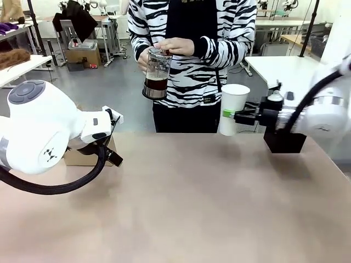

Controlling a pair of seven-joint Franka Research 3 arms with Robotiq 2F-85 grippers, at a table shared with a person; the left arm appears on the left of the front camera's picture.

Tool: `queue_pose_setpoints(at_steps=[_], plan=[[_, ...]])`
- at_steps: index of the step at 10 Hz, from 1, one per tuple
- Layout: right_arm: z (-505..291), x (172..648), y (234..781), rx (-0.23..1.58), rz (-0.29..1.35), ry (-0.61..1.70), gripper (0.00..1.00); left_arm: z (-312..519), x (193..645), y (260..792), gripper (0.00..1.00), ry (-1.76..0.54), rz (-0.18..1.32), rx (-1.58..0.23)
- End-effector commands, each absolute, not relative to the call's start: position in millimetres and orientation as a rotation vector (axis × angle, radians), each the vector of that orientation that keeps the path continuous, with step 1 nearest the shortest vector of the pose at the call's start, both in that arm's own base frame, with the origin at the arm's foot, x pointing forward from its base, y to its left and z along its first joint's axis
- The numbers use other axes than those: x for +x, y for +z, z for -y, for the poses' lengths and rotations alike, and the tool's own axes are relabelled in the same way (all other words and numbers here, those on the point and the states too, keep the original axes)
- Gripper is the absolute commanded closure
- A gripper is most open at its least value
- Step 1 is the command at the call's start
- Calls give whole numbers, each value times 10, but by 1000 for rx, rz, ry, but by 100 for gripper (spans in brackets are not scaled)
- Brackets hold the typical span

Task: Pour a drink into a cup and package it in a carrier.
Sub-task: Pick up the 600 ml Paper Cup and place it in the middle top area of the table, then when a person places the Paper Cup Lid on the 600 ml Paper Cup , lift the 600 ml Paper Cup.

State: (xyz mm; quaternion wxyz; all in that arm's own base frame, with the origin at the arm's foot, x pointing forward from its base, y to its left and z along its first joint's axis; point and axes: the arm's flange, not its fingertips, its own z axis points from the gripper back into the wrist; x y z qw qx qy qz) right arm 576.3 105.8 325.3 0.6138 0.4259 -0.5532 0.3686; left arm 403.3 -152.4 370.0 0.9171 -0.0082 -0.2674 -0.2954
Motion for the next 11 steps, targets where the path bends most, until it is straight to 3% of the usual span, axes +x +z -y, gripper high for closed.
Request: queue_pose_setpoints(at_steps=[1, 4, 6, 7, 11], plan=[[-1253, 6169, 3067, 968, 1257, 820, 14, 1520, 4033, 3704, 0, -606, 551, -20], [-1428, 6398, 2847, 950, 1279, 851, 14, 1520, 4033, 3704, 0, -606, 551, -20], [-1228, 6441, 2859, 934, 1167, 900, 14, 1520, 4033, 3704, 0, -606, 551, -20], [-1409, 6360, 2793, 973, 1248, 877, 14, 1520, 4033, 3704, 0, -606, 551, -20], [-1409, 6360, 2793, 973, 1248, 877, 14, 1520, 4033, 3704, 0, -606, 551, -20]])
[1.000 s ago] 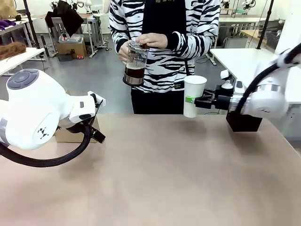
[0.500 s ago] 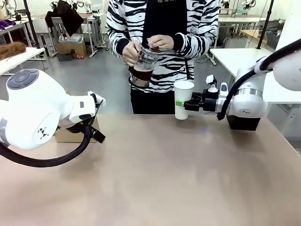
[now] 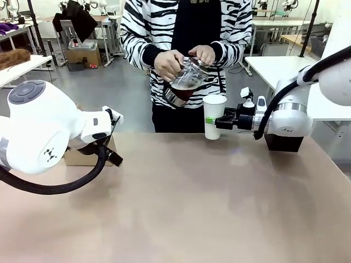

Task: Pour a drink into a cup and package it in a carrier.
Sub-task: When a person places the Paper Cup Lid on the 600 ml Paper Cup , lift the 600 ml Paper Cup.

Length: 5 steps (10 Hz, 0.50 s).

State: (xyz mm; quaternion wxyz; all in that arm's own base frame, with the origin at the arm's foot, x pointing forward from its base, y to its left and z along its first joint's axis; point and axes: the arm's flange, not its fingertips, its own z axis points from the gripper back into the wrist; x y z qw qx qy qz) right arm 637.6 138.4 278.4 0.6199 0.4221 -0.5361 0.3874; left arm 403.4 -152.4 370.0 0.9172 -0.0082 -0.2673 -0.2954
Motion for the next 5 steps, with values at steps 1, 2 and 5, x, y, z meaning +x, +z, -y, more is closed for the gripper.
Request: queue_pose_setpoints(at_steps=[1, 2, 5], plan=[[-1409, 6360, 2793, 973, 1248, 877, 14, 1520, 4033, 3704, 0, -606, 551, -20], [-1409, 6360, 2793, 973, 1248, 877, 14, 1520, 4033, 3704, 0, -606, 551, -20], [-1409, 6360, 2793, 973, 1248, 877, 14, 1520, 4033, 3704, 0, -606, 551, -20]])
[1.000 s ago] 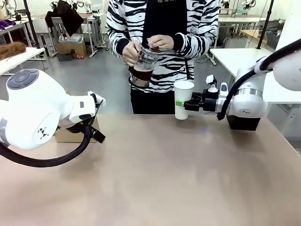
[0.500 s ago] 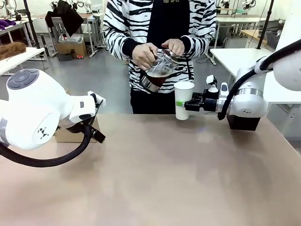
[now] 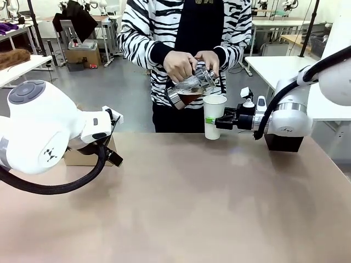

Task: Pour a drink into a cup and package it in a carrier.
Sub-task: When a person places the Paper Cup Lid on the 600 ml Paper Cup , lift the 600 ml Paper Cup.

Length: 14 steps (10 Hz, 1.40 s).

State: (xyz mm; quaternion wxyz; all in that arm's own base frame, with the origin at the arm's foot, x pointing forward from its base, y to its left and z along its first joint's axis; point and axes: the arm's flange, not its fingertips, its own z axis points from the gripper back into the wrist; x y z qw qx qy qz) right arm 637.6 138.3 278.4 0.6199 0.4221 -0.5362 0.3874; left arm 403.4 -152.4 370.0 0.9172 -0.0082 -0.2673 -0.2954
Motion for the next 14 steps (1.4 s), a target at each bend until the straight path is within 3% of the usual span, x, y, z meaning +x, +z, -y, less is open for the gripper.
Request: queue_pose_setpoints(at_steps=[1, 14], plan=[[-1409, 6360, 2793, 973, 1248, 877, 14, 1520, 4033, 3704, 0, -606, 551, -20], [-1409, 6360, 2793, 973, 1248, 877, 14, 1520, 4033, 3704, 0, -606, 551, -20]])
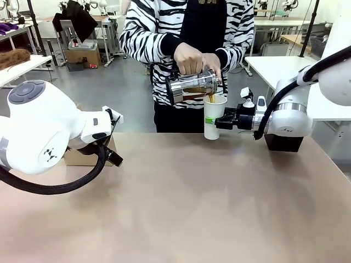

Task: Pour a drink into a cup and package it in a carrier.
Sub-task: When a person places the Paper Cup Lid on the 600 ml Paper Cup , lift the 600 ml Paper Cup.

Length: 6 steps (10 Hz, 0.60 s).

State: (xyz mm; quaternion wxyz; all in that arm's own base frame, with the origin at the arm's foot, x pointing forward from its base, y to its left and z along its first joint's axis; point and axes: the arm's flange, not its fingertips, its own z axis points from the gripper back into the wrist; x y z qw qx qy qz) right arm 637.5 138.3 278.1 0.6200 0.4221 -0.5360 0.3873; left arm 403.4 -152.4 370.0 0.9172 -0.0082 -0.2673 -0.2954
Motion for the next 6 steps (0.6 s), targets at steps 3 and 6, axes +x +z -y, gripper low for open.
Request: queue_pose_setpoints(at_steps=[3, 6], plan=[[-1409, 6360, 2793, 973, 1248, 877, 14, 1520, 4033, 3704, 0, -606, 551, -20], [-1409, 6360, 2793, 973, 1248, 877, 14, 1520, 4033, 3704, 0, -606, 551, -20]])
